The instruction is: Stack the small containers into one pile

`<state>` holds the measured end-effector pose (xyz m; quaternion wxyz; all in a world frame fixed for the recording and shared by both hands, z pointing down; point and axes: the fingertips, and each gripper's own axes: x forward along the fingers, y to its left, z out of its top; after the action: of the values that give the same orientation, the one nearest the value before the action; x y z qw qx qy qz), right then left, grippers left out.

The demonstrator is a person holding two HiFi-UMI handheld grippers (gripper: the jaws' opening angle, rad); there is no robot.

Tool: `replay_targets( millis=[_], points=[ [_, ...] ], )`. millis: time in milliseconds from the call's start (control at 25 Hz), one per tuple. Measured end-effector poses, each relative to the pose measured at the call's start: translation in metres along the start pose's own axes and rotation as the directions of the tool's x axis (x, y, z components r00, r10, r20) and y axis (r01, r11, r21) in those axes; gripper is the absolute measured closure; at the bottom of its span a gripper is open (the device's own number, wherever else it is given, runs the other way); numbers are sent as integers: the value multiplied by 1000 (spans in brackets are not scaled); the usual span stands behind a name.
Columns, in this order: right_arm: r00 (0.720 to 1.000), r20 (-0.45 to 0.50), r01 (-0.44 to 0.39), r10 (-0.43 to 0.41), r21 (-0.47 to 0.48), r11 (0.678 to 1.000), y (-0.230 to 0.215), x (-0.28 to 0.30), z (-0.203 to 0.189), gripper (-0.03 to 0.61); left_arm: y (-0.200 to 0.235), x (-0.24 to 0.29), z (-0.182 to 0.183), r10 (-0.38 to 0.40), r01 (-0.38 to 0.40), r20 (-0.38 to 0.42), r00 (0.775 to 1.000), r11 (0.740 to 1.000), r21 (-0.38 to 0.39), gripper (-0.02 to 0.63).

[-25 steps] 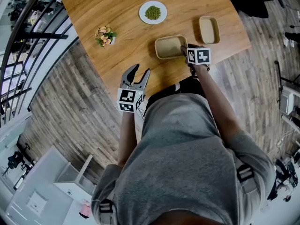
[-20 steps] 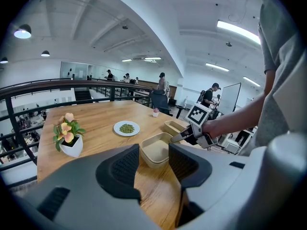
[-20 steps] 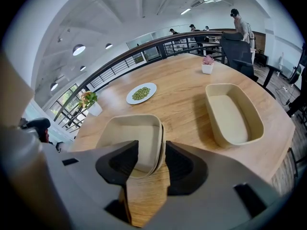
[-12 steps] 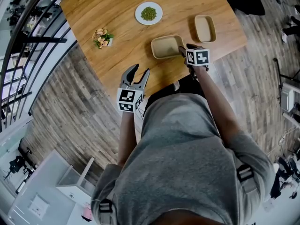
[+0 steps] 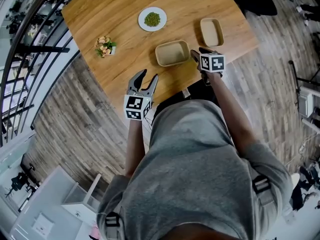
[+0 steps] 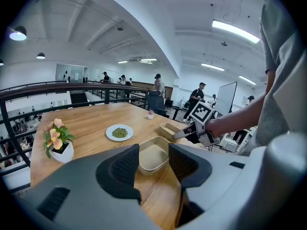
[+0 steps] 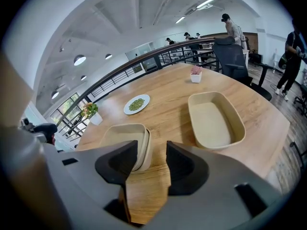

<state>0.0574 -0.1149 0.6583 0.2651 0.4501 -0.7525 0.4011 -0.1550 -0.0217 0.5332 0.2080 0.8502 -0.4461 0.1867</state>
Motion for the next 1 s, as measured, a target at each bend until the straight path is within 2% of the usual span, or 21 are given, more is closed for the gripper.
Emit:
replay_targets(
  millis=[400,1000],
  points=[
    [1000,8,27,-27,10,1000,-36,-16,7,383,-14,15,7,-10,10,1,1000,1000,8,411],
    [997,-59,42,-43,-23,999,-98,-22,12,391,-24,45,17,48,-48,0,999,998,-40,411]
  ],
)
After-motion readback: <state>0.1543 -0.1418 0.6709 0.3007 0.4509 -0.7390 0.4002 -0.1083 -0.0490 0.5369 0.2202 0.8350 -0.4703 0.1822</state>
